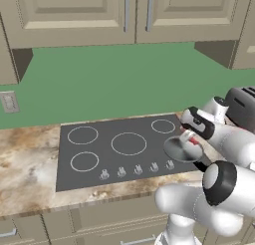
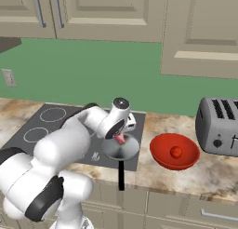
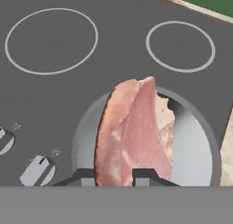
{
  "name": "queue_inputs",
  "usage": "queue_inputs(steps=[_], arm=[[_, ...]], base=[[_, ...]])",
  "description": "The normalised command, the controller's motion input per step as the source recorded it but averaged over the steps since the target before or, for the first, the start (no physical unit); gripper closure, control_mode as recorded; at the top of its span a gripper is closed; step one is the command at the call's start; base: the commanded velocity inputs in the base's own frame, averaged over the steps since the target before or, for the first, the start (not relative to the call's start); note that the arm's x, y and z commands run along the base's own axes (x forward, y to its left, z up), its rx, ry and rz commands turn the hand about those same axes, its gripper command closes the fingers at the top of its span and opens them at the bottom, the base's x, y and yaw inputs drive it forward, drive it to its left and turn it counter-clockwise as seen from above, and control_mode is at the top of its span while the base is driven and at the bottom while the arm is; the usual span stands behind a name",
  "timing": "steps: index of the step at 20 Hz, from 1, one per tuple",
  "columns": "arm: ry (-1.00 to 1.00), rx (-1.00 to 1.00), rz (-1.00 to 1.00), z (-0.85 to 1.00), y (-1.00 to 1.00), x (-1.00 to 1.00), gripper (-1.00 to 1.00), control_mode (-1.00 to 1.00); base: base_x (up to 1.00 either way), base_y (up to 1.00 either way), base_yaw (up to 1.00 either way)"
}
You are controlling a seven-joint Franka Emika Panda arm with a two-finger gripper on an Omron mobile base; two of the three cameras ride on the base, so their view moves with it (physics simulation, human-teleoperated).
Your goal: Place the steak on the plate and place the tomato on the same plate.
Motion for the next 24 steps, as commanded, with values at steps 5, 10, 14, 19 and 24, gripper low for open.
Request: queue_inputs(steps=[5,10,14,19,24], arm=[[0.00,0.00,0.00,0.13,0.36,-0.39,1.00,-1.00],[-0.01,0.00,0.08,0.15,0.50,-0.24,1.00,-1.00],[0.00,0.00,0.11,0.15,0.52,-0.20,1.00,-1.00],[0.00,-0.02,0.12,0.09,0.45,-0.11,1.00,-1.00],[0.00,-0.09,0.08,0.07,0.41,-0.03,1.00,-1.00]], base=[[0.00,0.00,0.00],[0.00,0.00,0.00],[0.00,0.00,0.00],[0.00,0.00,0.00],[0.00,0.00,0.00]])
